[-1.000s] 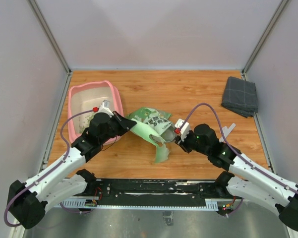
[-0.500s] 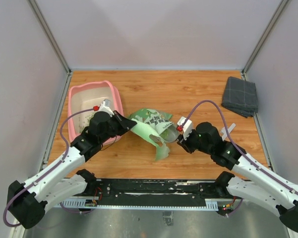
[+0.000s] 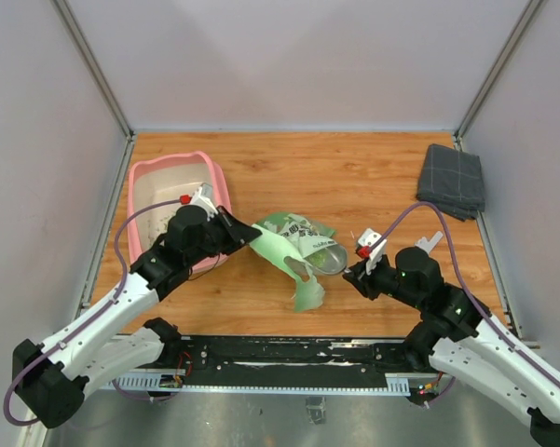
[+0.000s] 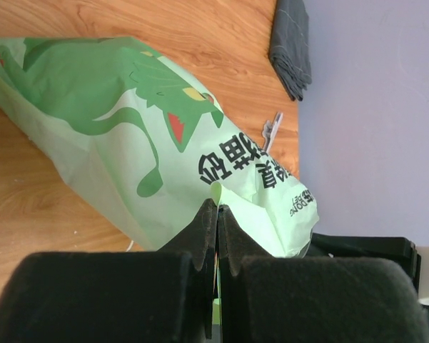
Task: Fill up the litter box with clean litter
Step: 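Scoop the cat litter from the cat litter bag.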
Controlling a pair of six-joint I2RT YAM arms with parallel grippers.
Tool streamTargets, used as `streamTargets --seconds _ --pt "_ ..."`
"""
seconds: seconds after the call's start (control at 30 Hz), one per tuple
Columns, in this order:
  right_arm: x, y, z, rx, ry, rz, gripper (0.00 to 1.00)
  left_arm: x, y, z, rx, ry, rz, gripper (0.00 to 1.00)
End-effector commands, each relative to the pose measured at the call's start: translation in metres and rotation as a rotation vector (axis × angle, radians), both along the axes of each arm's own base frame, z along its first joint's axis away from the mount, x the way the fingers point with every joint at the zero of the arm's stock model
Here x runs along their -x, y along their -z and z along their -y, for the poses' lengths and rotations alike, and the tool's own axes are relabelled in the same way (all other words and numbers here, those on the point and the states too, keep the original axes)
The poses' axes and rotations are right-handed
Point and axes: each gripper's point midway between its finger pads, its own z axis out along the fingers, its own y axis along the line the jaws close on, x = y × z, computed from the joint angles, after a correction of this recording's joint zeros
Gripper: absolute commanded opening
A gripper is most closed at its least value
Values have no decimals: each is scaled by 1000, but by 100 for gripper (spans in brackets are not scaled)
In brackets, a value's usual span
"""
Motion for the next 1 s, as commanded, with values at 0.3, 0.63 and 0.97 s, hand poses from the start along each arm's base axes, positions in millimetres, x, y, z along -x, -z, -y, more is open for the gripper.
streamTargets --seconds 0.3,0.63,0.97 --pt "-6 -69 8 -44 43 67 1 -40 -33 -1 -35 -72 149 0" --pt "-4 -75 25 -8 69 118 1 -75 -80 0 -107 -120 220 0" --pt "6 -88 33 -42 73 137 1 -72 -85 3 -66 -113 217 0"
